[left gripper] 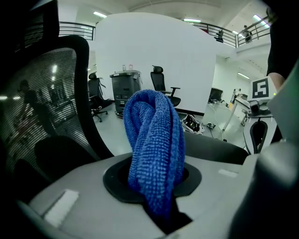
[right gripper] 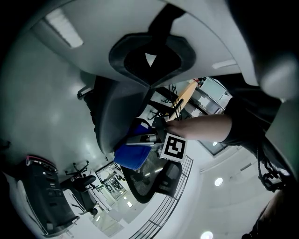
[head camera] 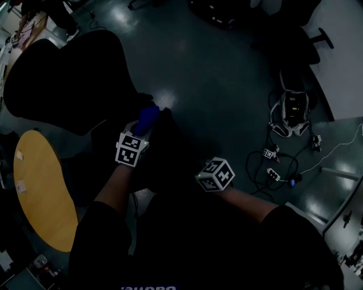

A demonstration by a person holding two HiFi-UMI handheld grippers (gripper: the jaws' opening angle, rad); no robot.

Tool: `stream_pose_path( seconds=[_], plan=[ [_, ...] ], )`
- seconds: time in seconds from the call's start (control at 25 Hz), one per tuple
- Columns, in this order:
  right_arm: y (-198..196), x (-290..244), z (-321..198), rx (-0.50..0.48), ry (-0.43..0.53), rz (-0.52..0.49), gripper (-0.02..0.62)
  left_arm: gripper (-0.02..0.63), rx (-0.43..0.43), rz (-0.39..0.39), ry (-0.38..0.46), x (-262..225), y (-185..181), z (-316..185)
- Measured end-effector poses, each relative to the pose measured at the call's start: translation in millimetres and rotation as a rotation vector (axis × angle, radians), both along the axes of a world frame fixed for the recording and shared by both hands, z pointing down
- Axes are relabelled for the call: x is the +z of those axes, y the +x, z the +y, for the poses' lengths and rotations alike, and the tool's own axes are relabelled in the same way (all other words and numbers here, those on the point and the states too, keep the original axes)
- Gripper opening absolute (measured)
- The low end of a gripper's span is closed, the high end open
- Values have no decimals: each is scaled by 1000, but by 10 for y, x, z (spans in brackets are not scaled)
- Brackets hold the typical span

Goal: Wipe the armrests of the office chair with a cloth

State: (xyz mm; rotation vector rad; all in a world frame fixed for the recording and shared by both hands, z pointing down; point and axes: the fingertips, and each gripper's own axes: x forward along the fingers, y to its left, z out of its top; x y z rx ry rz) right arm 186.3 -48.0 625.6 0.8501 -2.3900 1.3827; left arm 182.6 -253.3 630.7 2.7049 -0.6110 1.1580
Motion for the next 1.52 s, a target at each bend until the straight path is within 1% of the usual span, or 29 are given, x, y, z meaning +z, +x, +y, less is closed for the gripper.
stream_pose_path(
  seconds=[0.12,0.24,0.72,0.88,1.08,1.28,1.52],
  plan=[
    [-2,2,7,2,-3,-4,5,109,-1,12,-9,-9,-5,96],
    [-5,13,39,0,-6,2,3,110,18,12,-13,-14,-11,237],
    [-32,107,210,3,-34,0,5,110,155,-32,-34,-9,-61,974],
    [-63,136,256,-2,-45,2,5,110,185,-38,-49,-30,-95,1213],
    [-26,220,276,25,-74,13,5,110,196,-28,-75,-57,-121,1452],
    [1,282,281,36,-86,7,5,110,267,-42,-102,-75,-120,1726],
    [-12,298,278,46,-96,-1,5,110,328,-30,-166,-123,-152,2032]
  ],
)
